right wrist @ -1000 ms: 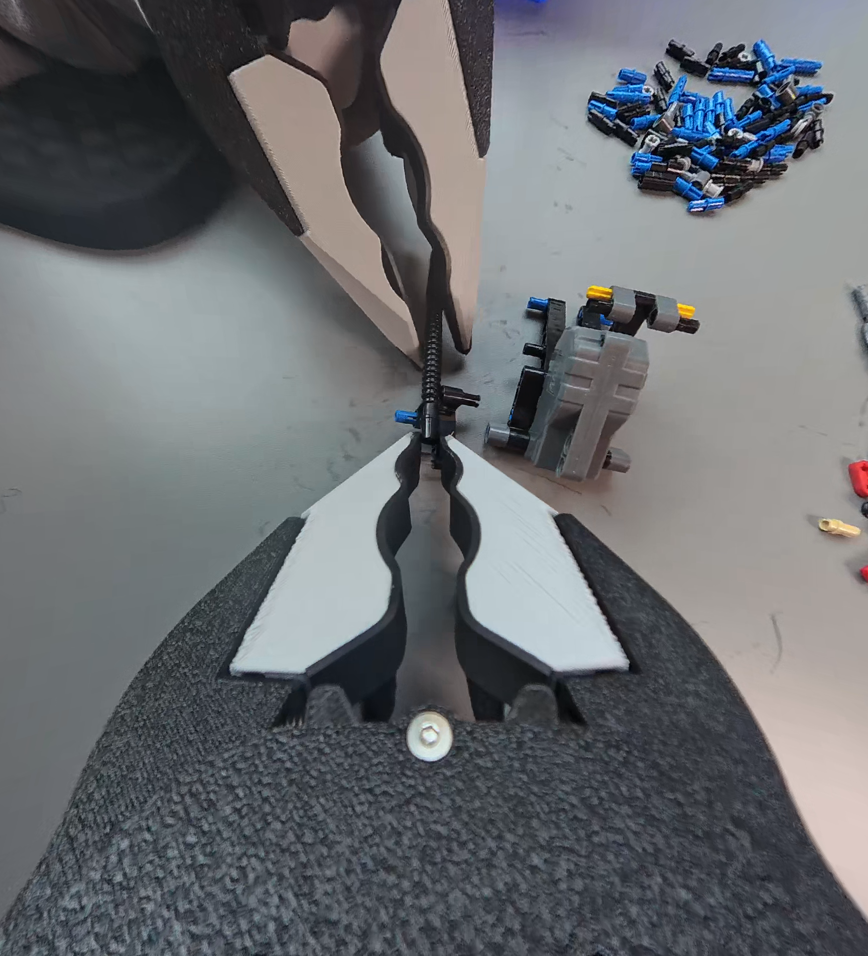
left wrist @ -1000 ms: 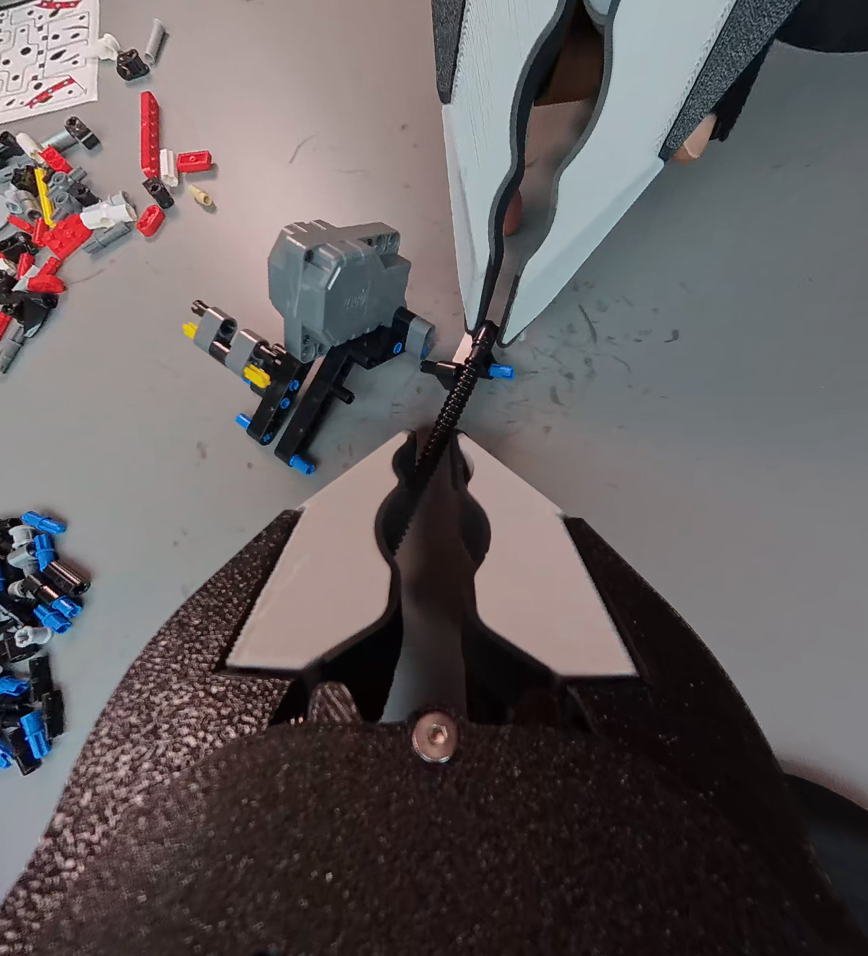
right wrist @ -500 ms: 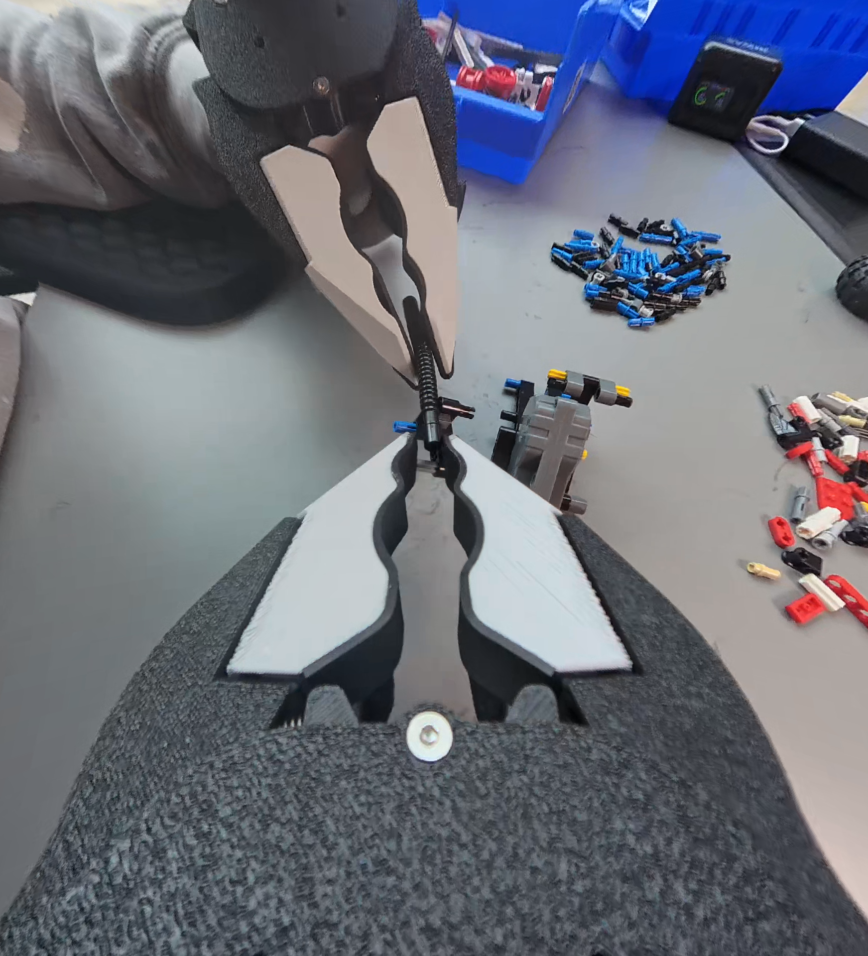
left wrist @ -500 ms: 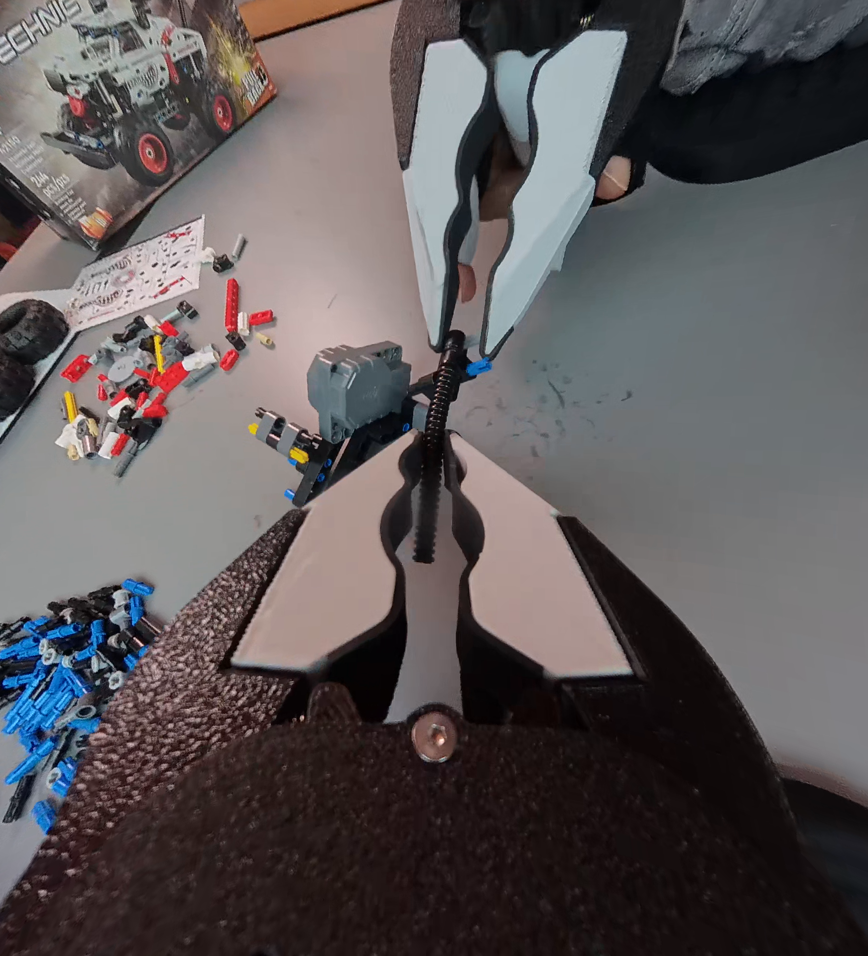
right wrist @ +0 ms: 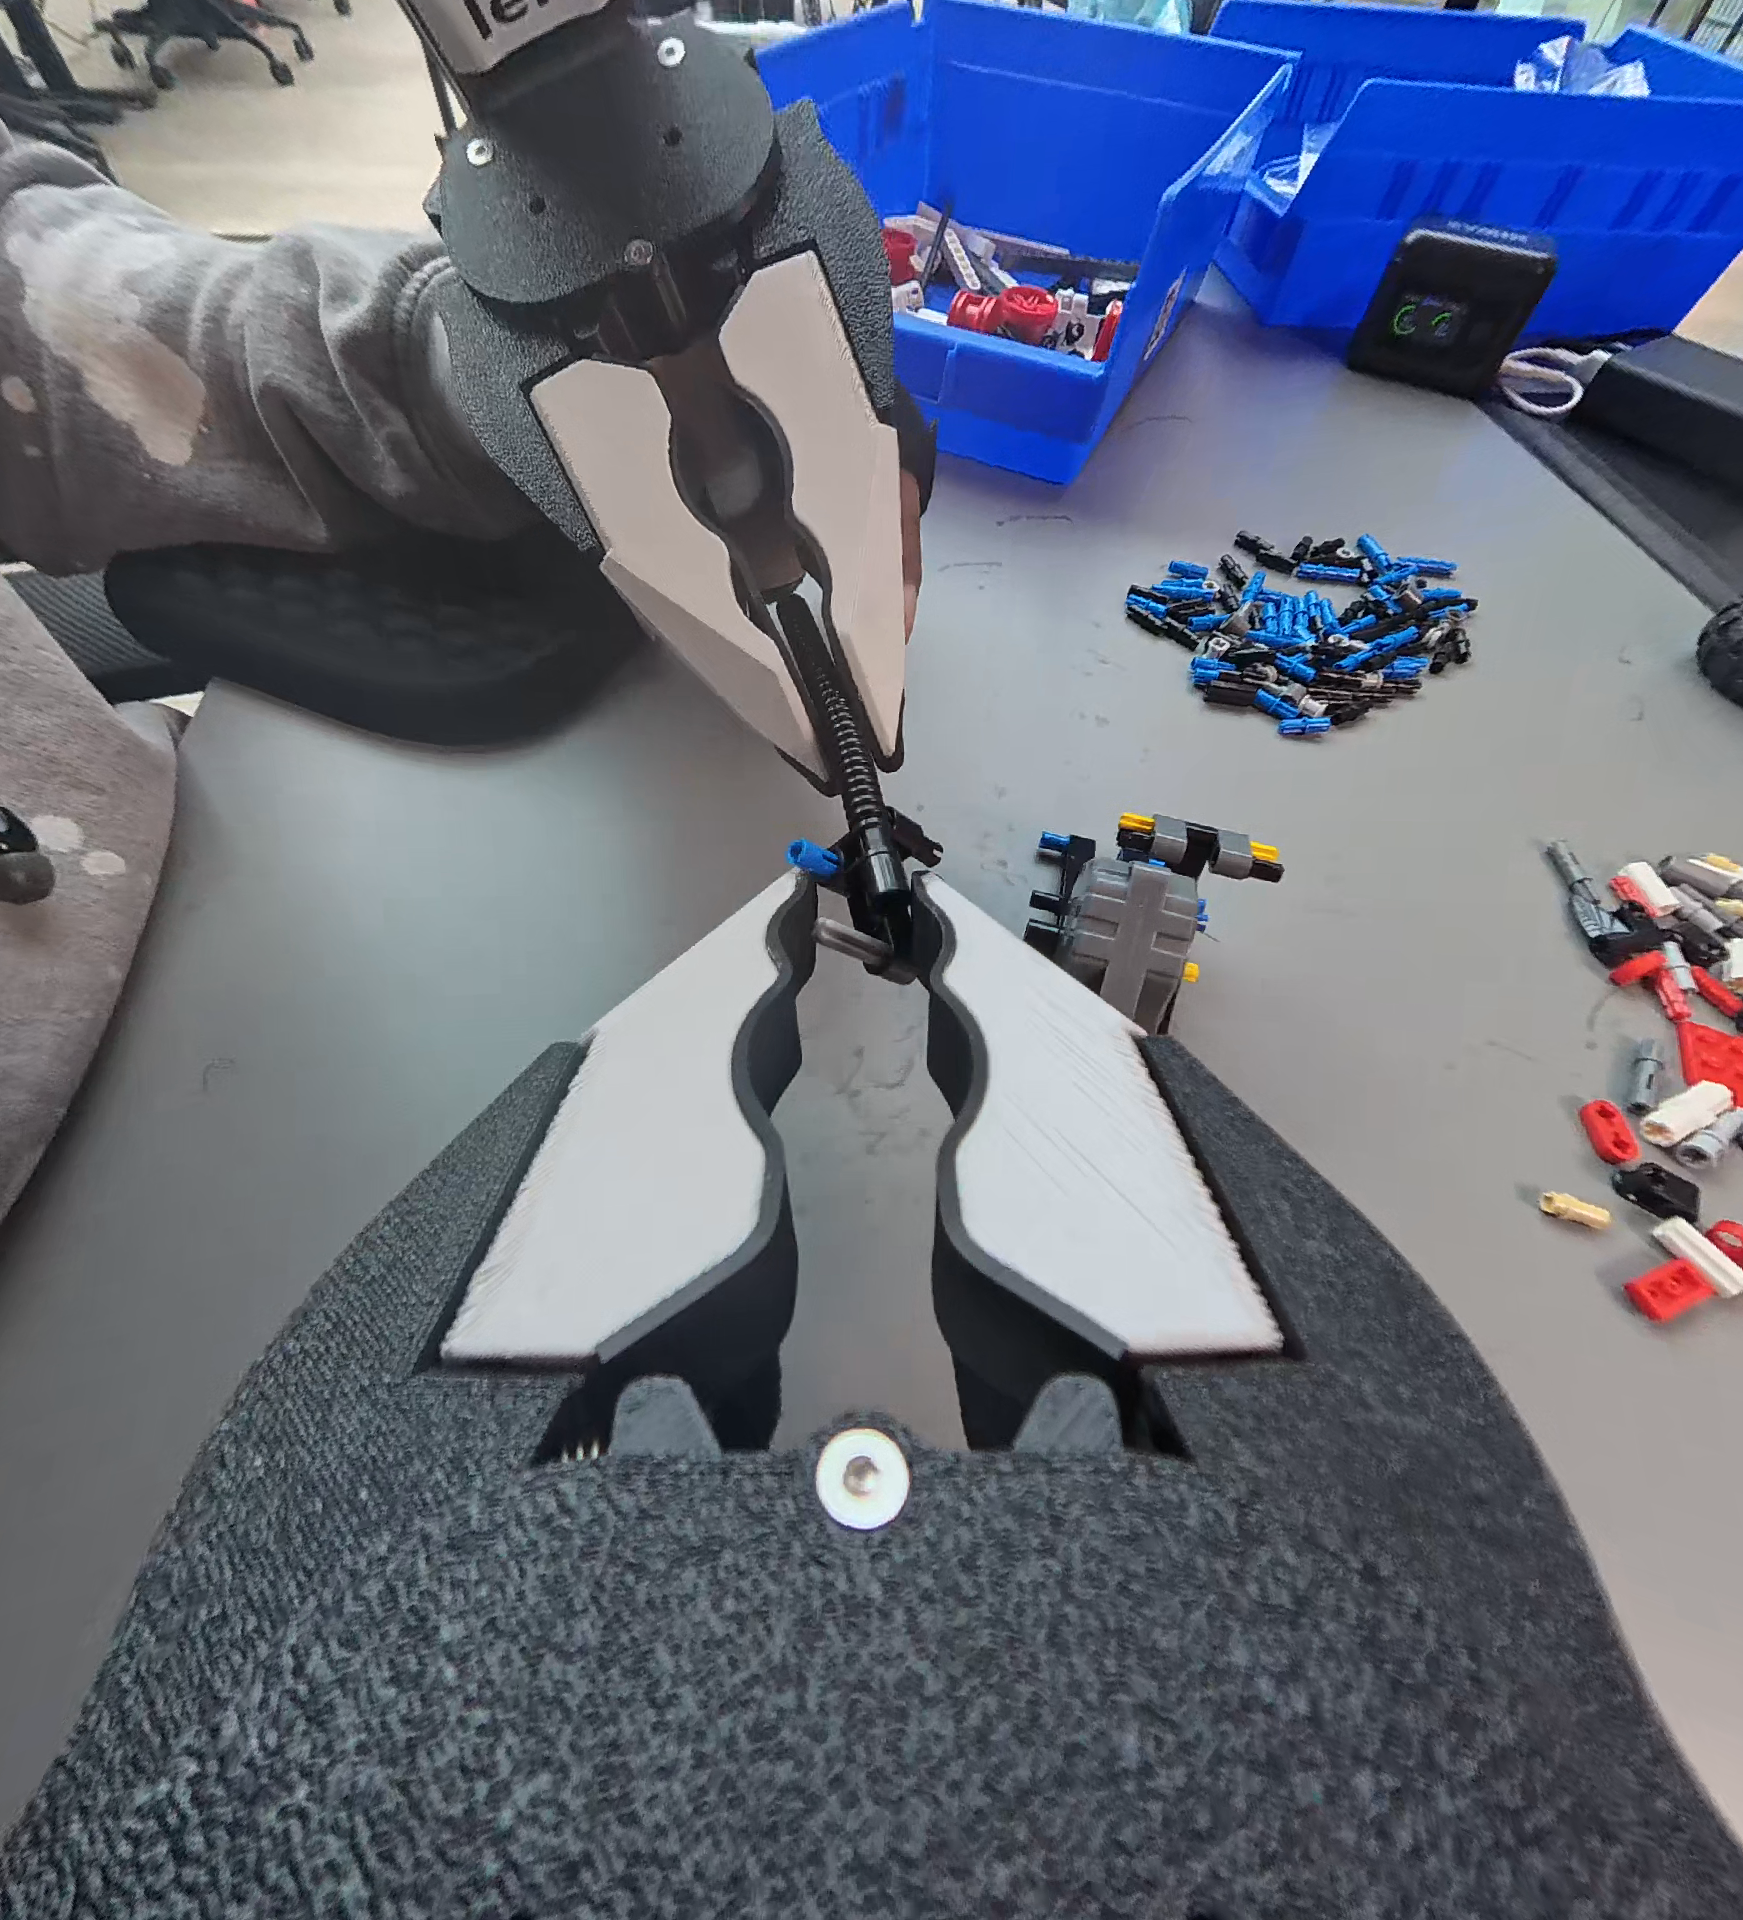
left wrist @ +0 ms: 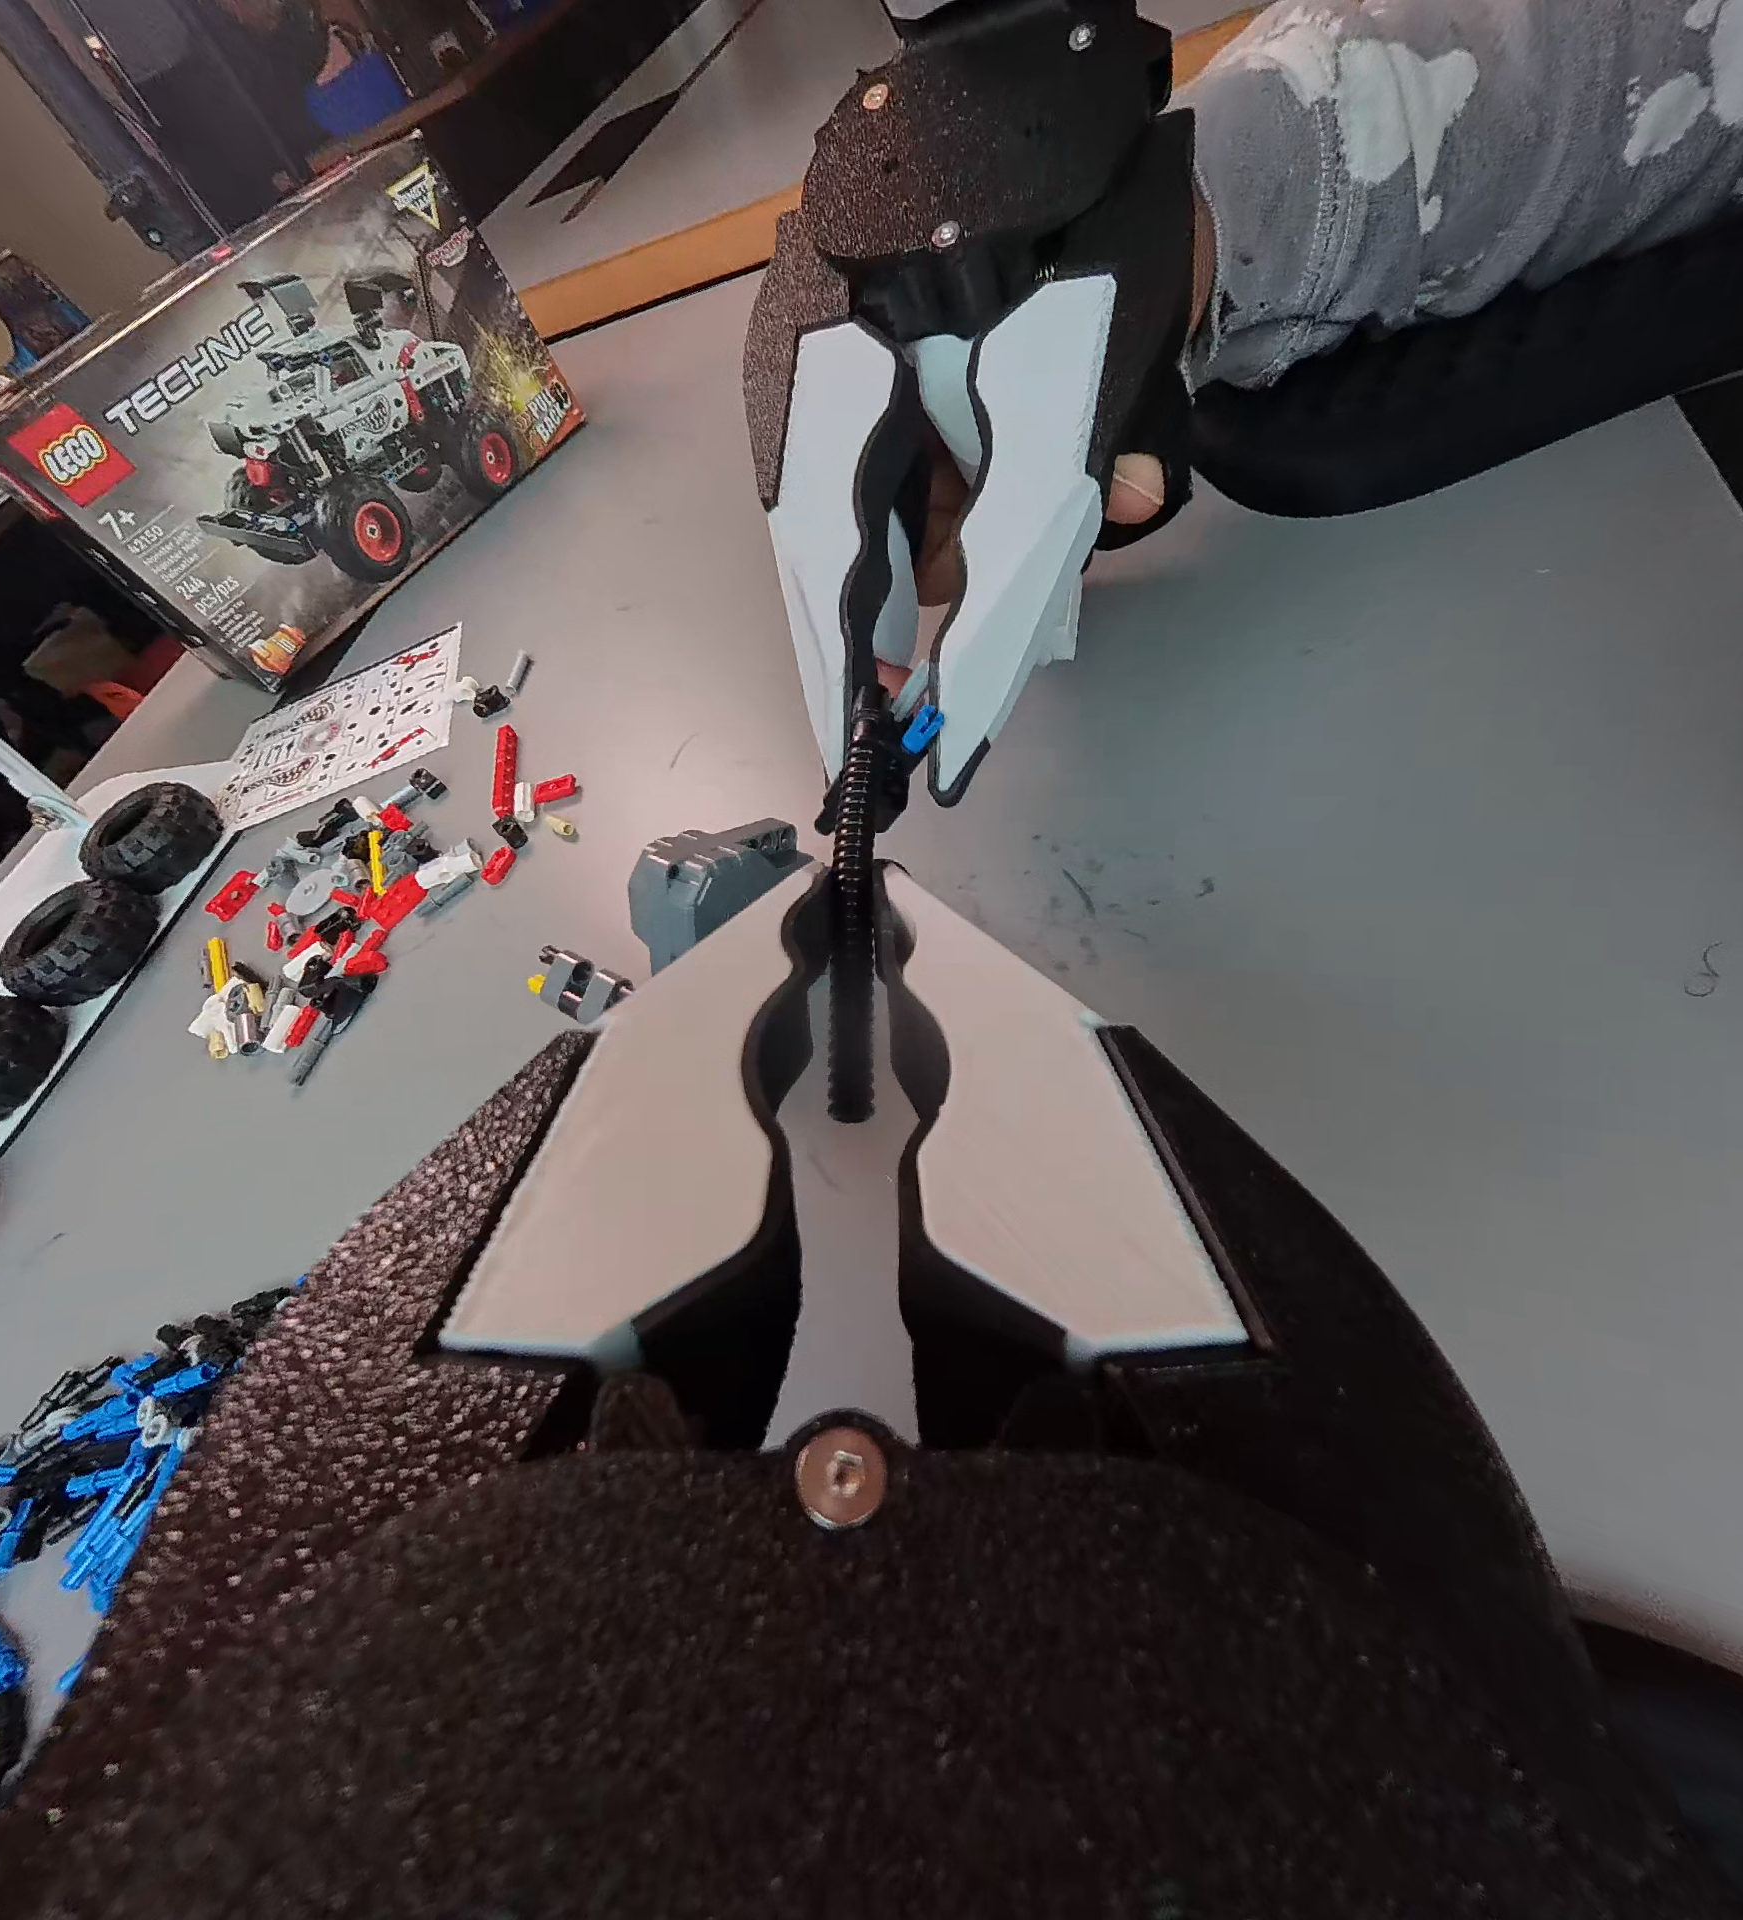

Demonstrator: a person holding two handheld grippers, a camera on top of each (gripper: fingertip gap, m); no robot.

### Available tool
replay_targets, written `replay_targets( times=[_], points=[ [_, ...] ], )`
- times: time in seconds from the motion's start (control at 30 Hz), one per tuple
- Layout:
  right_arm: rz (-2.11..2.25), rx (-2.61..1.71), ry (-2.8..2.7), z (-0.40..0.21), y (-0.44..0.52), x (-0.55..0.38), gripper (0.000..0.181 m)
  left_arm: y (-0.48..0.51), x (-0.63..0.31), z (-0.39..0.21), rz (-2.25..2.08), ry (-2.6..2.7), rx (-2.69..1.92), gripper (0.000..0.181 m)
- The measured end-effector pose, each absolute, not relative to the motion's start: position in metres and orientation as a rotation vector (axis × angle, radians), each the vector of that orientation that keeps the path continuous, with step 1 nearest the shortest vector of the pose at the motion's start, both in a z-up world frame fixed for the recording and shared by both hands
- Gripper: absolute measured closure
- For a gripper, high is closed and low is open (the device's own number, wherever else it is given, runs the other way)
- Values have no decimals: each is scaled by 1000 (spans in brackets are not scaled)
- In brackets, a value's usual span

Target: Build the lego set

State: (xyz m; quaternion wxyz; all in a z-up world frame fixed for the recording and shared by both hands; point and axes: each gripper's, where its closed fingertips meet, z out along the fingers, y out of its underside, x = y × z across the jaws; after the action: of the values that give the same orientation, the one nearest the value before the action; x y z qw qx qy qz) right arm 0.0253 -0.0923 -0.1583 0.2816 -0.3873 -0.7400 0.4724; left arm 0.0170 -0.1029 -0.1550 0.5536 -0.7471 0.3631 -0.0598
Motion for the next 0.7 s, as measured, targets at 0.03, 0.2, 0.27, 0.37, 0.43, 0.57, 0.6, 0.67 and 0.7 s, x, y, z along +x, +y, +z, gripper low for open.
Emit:
replay_targets(
  times=[0.03,0.2,0.27,0.37,0.43,0.57,0.6,0.67,0.7],
  points=[
    [1286,-1041,-1971,-156,-91,26,164,-102,17,-154,-153,844,-1765,173],
    [1467,-1095,-1894,-140,-89,28,164,-98,13,-142,-240,722,-1744,166],
    [1570,-1134,-1829,-130,-84,28,164,-97,8,-135,-277,666,-1730,164],
    [1717,-1167,-1759,-117,-82,30,165,-98,5,-122,-342,603,-1683,169],
    [1798,-1186,-1736,-113,-84,32,165,-99,6,-113,-380,579,-1649,181],
    [1900,-1198,-1724,-111,-90,33,165,-103,10,-98,-462,542,-1590,181],
    [1936,-1200,-1707,-108,-90,34,164,-102,9,-96,-471,520,-1583,178],
    [2024,-1202,-1661,-101,-89,35,164,-102,9,-93,-530,487,-1568,162],
    [2074,-1199,-1630,-96,-89,37,164,-102,9,-91,-579,469,-1563,152]
  ],
)
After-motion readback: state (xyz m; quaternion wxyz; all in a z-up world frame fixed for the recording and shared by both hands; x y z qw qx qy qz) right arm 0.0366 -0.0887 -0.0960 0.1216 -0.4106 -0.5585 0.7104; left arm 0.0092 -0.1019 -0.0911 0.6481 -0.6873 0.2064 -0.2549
